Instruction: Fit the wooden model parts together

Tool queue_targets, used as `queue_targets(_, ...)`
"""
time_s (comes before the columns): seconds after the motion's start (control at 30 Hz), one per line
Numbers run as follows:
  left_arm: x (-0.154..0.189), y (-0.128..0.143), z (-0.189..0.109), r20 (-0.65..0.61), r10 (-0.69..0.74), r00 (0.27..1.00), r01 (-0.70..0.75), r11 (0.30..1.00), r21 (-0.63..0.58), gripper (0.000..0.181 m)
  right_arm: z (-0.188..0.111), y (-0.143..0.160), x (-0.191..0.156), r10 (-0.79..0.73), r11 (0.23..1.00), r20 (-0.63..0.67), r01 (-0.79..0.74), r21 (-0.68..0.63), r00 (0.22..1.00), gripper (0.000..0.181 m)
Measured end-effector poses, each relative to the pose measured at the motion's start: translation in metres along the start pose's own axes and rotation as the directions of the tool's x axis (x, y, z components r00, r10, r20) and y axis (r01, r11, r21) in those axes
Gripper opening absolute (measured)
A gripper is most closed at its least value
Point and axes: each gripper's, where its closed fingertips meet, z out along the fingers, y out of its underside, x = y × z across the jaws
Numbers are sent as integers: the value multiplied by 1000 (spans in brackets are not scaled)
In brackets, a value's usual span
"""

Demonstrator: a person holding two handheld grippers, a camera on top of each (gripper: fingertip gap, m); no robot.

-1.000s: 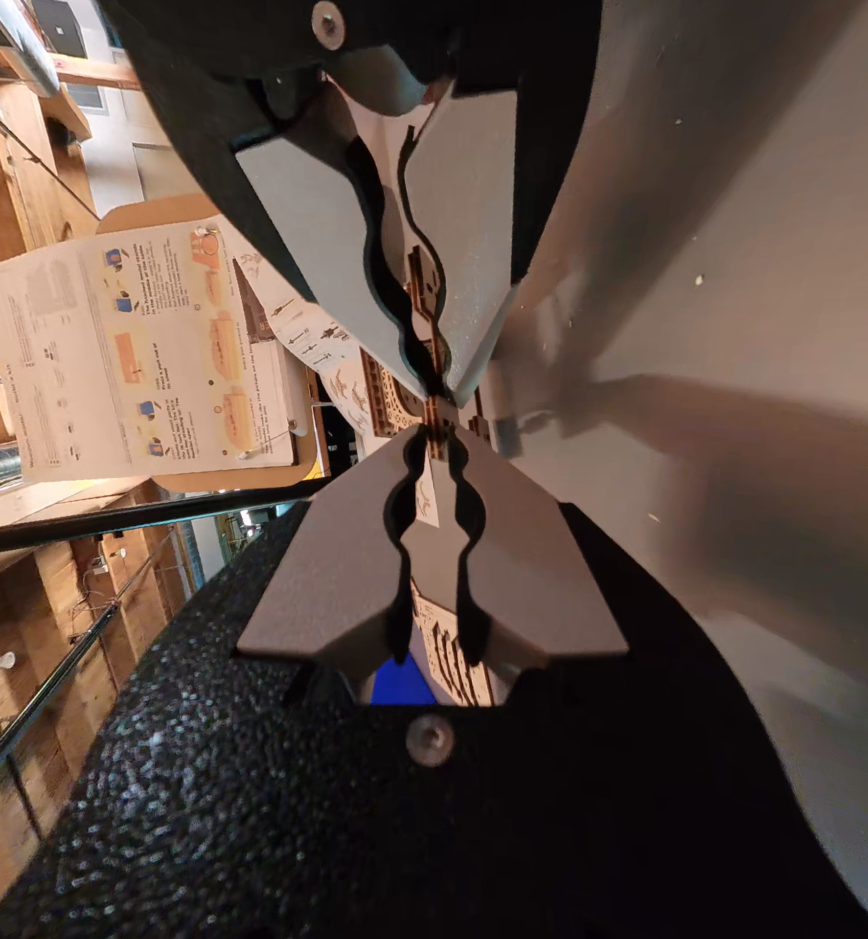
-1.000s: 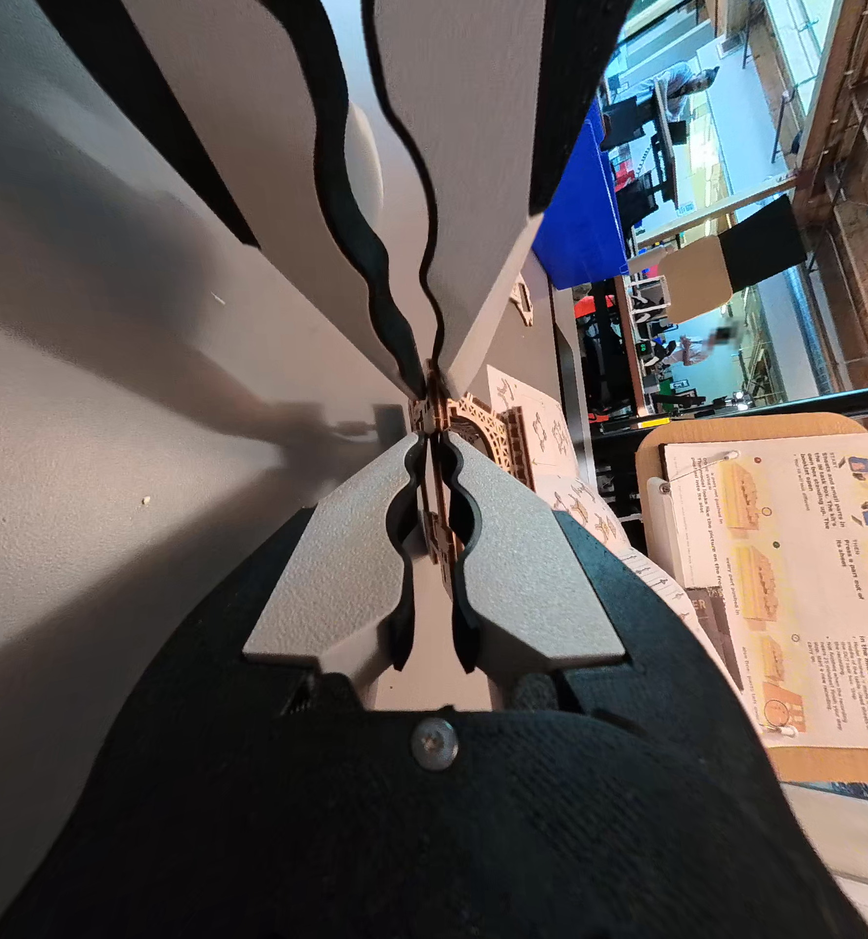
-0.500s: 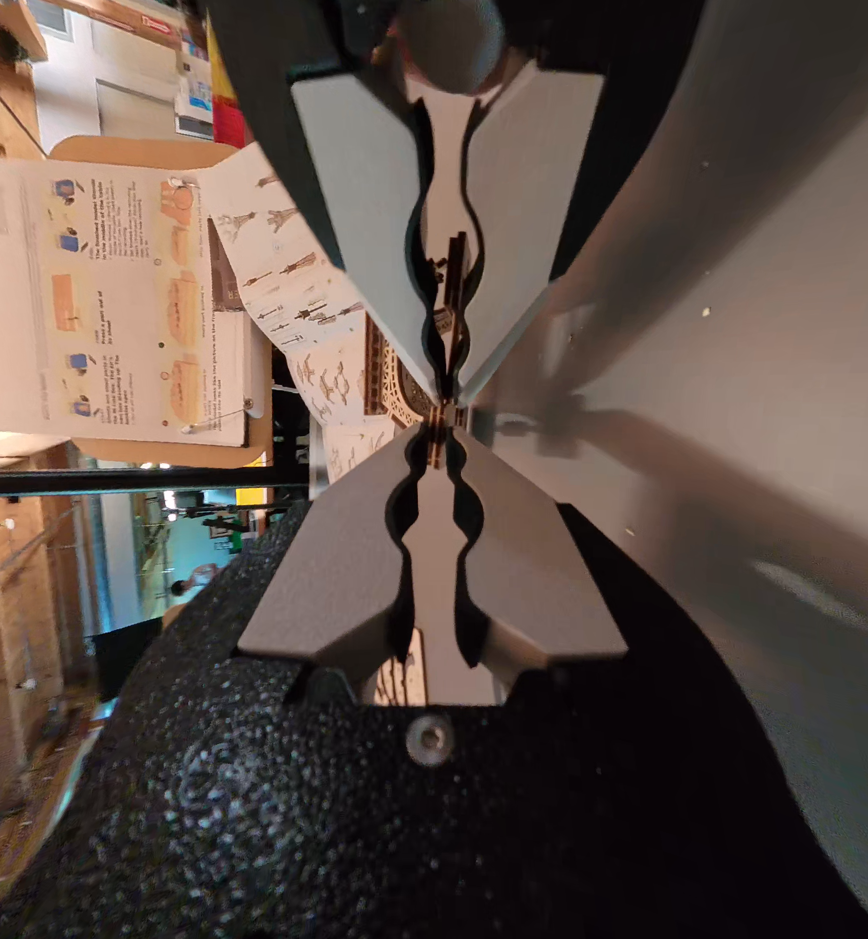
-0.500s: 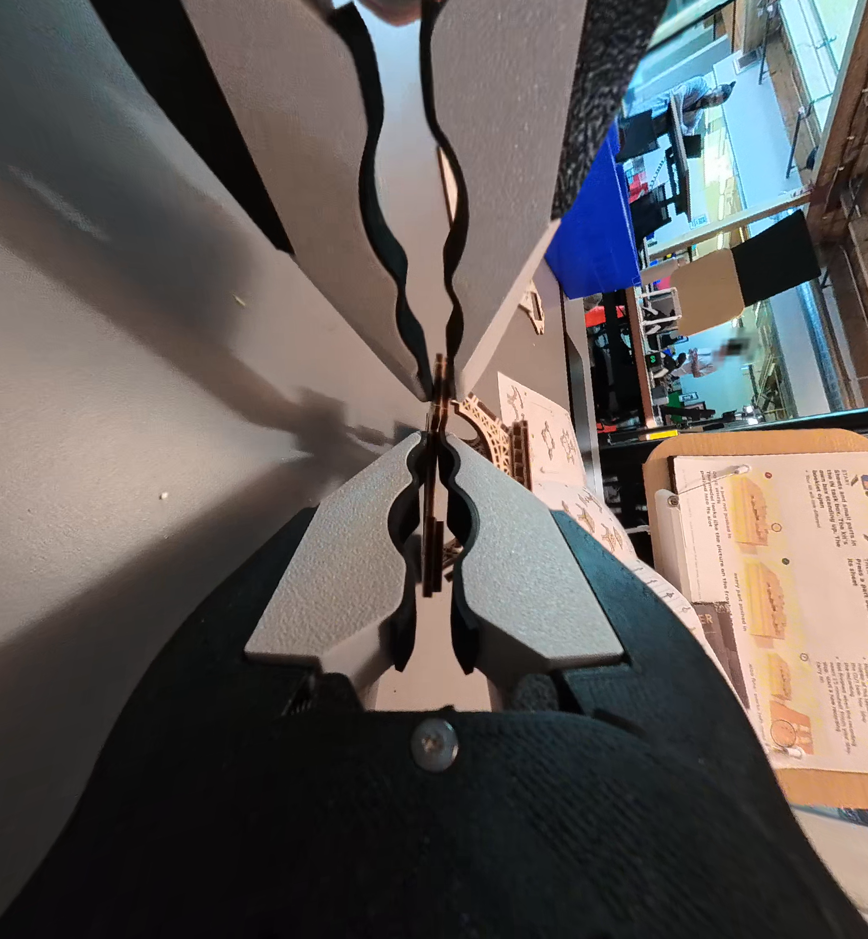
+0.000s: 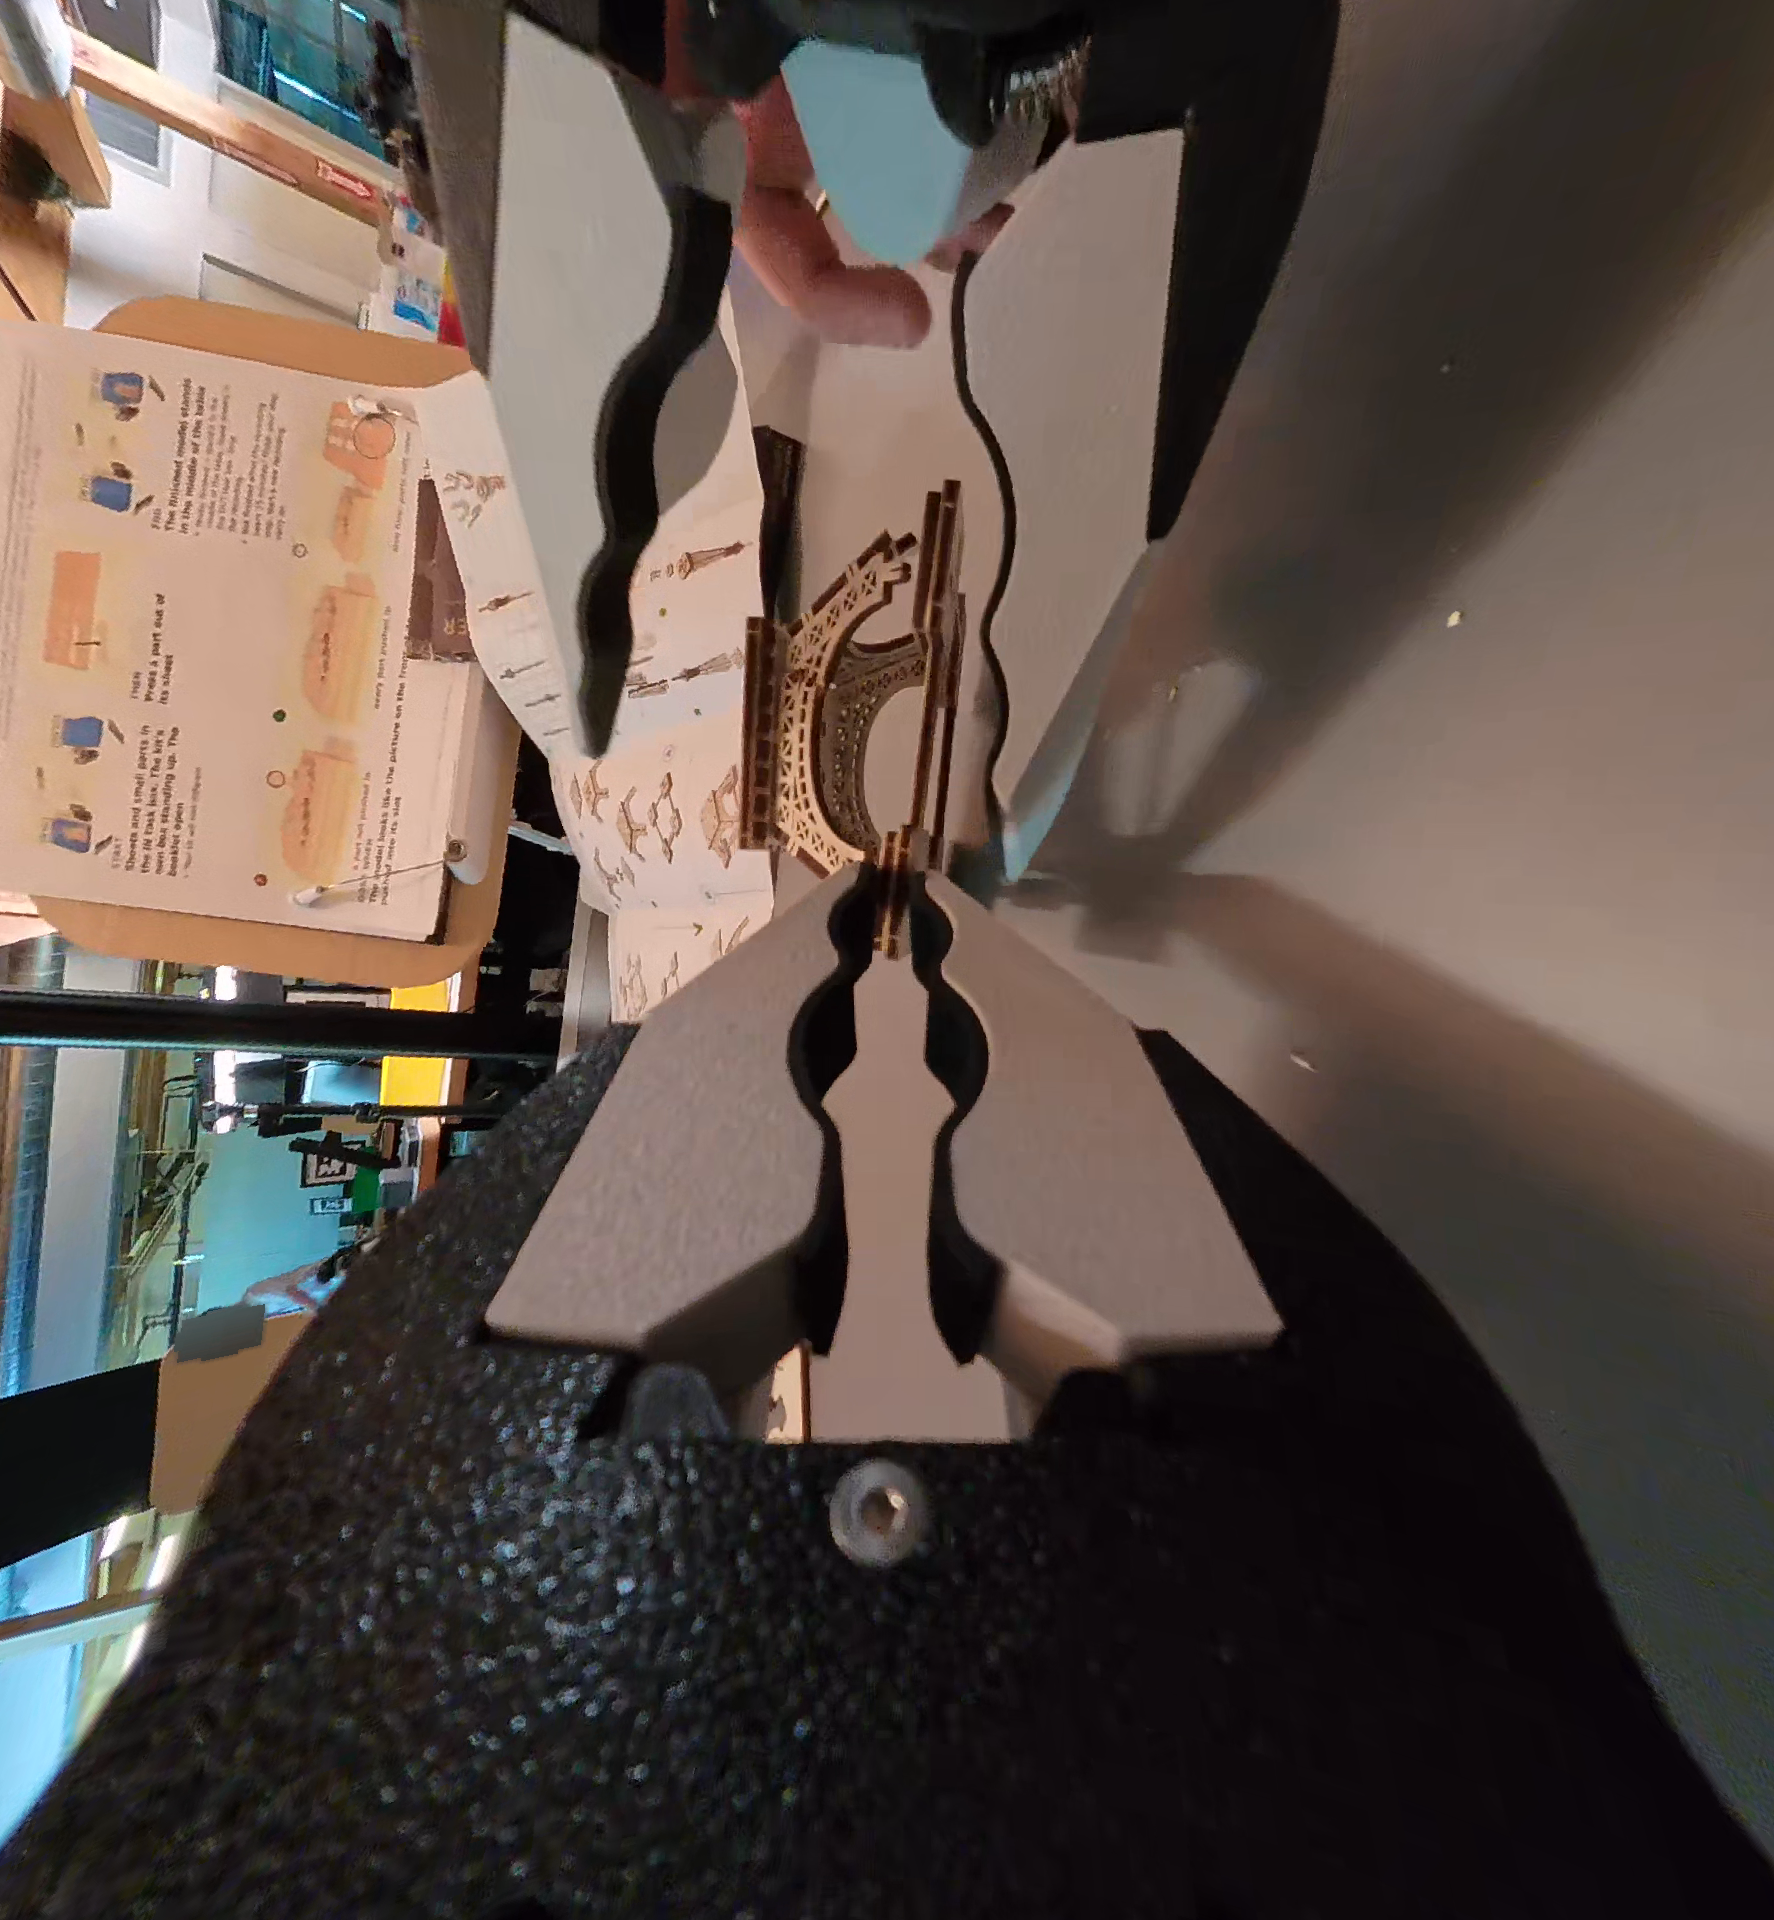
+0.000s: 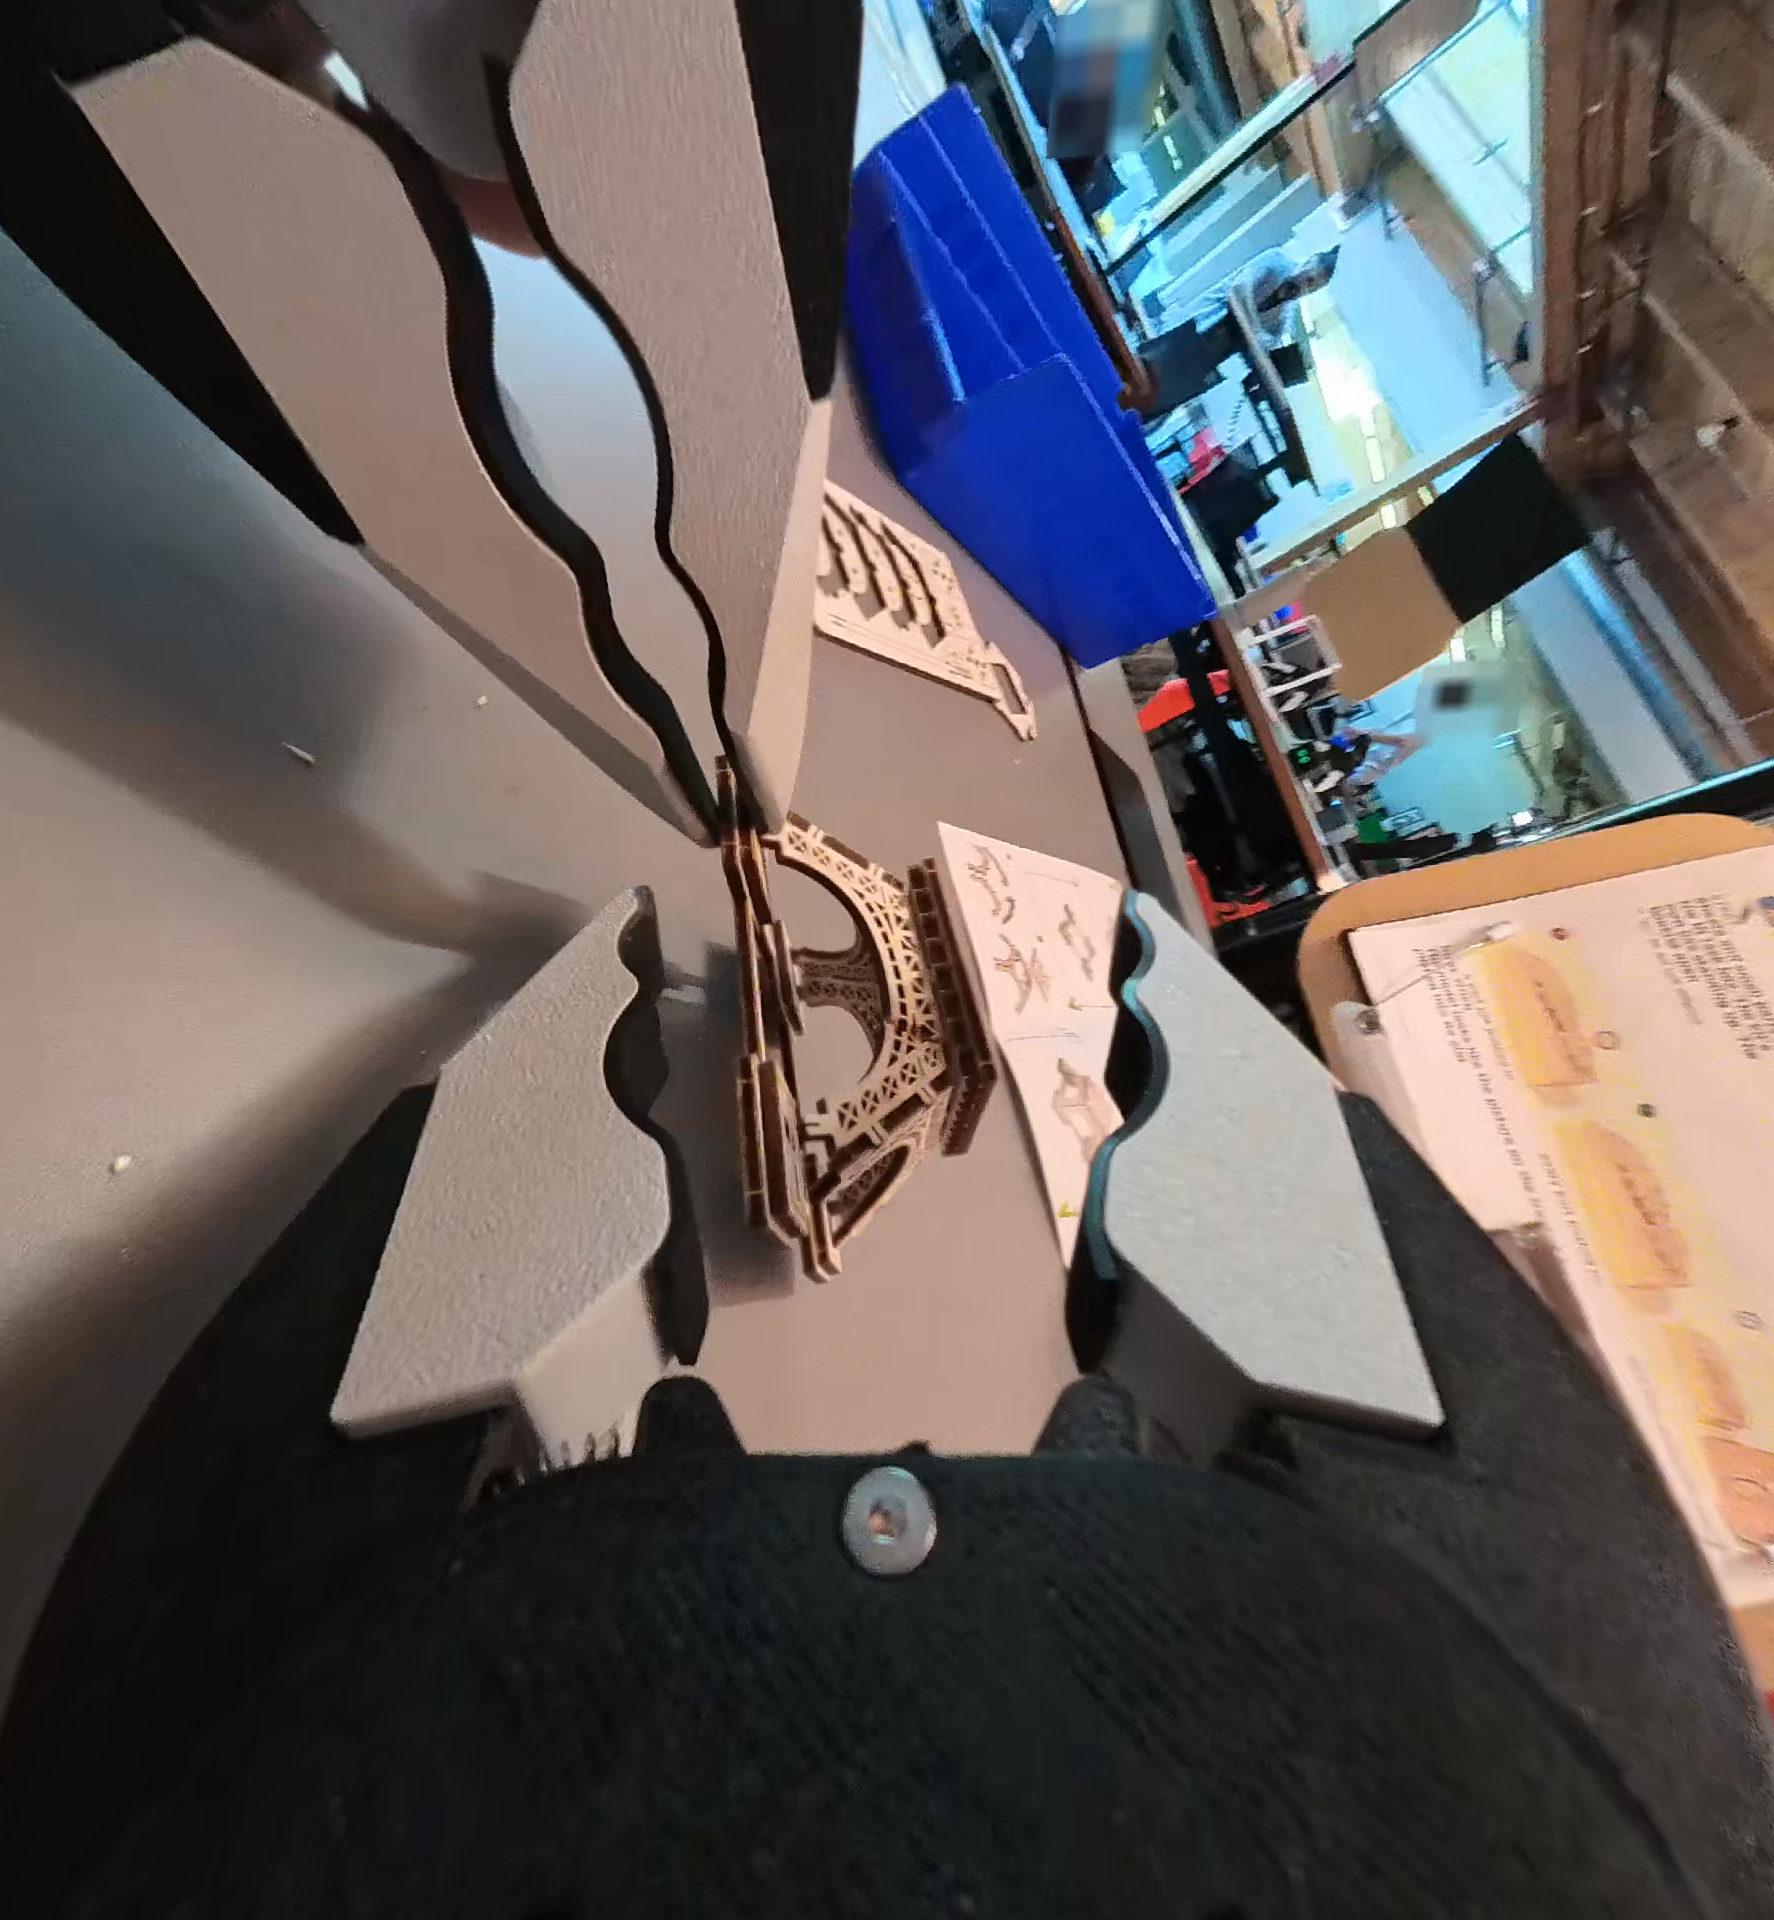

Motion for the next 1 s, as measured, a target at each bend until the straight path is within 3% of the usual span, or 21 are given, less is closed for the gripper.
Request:
queue_targets(0.13,-1,-4,0,-10,-18,1000,19,999,31,3,5,5,-8,32,999,57,-31,-9,998,74)
queue_targets(0.27,0,-6,1,-18,-34,999,34,998,53,3,3,0,-7,24,999,54,-26,27,998,41)
queue_targets(0.6,-2,-6,1,-23,-43,999,45,997,68,3,4,6,-4,100,995,50,-101,11,994,44)
queue_targets(0.9,0,-2,-2,-47,-74,996,76,997,21,8,5,5,-8,-6,999,58,8,-38,998,41)
queue_targets(1.0,2,0,-5,-50,-23,999,22,999,-24,7,6,4,-10,-38,998,52,41,-55,998,41)
